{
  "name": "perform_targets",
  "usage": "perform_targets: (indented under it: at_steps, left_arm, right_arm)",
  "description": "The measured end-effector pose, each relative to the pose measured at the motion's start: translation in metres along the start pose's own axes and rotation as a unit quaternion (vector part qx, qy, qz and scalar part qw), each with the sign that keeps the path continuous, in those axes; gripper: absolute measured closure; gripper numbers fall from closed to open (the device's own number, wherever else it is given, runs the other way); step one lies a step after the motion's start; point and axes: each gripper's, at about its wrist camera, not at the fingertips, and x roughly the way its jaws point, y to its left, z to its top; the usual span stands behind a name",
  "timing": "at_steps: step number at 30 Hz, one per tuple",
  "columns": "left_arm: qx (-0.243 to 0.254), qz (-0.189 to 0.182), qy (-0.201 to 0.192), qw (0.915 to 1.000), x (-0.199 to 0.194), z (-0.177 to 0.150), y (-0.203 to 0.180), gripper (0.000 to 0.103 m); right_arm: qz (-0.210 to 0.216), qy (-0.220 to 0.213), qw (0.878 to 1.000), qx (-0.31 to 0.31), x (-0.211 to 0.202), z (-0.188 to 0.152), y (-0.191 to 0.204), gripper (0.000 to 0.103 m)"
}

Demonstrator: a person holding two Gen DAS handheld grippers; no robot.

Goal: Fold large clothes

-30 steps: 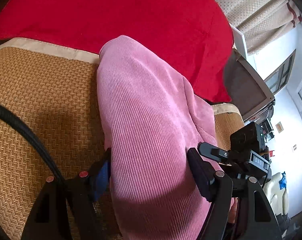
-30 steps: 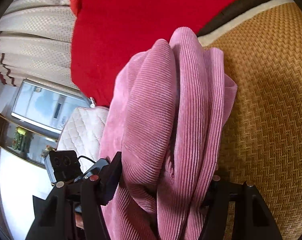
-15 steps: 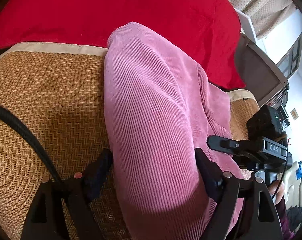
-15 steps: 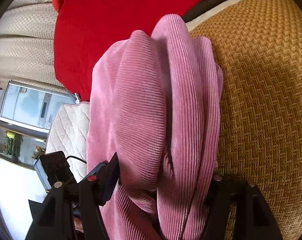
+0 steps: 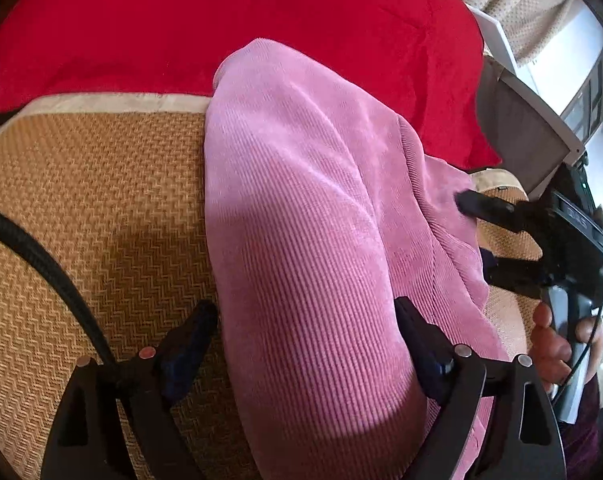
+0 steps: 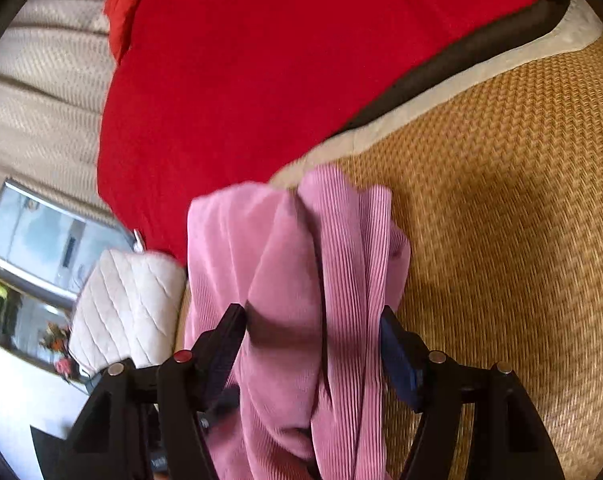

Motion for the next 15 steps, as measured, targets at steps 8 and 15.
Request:
perform_targets:
  at_steps: [8, 15]
  left_arm:
    - [0.018, 0.001, 0.000, 0.9998, -0.018, 0.011, -0.005, 0.014]
    - [0.042, 0.003, -0.041, 0.9983, -0.074, 0.004, 0.010, 0.014]
  right_arm:
    - [-0.084, -0.007, 0.996, -0.026, 0.025, -0.002, -0.002, 0.049]
    - [-0.057, -0.041, 0.996, -0.061, -0.014, -0.015, 0.018, 0.049]
